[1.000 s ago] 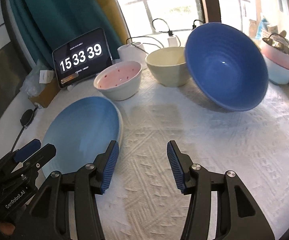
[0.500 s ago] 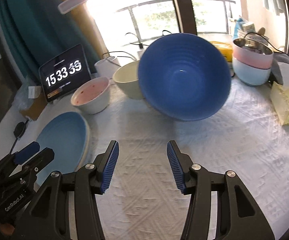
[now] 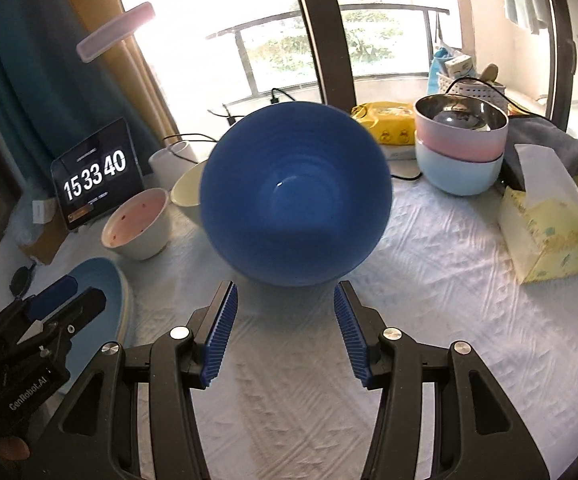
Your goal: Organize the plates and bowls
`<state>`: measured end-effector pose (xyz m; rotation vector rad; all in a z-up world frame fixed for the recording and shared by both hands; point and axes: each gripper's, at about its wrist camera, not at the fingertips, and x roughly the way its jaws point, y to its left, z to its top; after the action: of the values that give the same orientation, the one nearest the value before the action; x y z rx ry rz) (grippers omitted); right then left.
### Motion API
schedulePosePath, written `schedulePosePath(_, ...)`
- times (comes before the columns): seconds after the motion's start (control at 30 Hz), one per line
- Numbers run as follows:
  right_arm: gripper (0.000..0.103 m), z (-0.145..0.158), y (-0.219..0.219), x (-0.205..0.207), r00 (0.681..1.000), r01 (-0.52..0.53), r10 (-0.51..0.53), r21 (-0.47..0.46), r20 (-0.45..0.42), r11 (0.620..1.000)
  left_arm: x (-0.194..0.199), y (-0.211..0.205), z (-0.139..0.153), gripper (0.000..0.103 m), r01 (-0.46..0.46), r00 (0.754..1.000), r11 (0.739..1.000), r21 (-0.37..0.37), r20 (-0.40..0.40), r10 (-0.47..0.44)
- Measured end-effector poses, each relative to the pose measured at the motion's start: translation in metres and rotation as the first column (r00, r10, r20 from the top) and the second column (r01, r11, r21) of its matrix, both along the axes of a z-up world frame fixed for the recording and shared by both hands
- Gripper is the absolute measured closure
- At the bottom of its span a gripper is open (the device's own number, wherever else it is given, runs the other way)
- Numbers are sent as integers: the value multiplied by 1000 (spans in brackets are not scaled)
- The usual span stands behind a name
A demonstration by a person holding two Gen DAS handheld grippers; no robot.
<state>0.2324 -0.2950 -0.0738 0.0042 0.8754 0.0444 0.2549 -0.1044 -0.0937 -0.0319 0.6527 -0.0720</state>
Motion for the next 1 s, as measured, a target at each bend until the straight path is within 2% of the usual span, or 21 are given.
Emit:
schedulePosePath(0.37,50,-3,-26,25,999,47,-47,-1,23,999,40,-20,-3,47,39,999,999,18,25,-40)
schedulePosePath(0.63,50,-14,-45,43,996,89,-89,-13,16,996,62,-25,-14,47,19,1000,1000,-24,-11,-20)
schedulePosePath(1.0,50,-25,-71,66,988,154,-154,2,23,988,84,-26,-29,47,1,999,1000,-30,-42,-3)
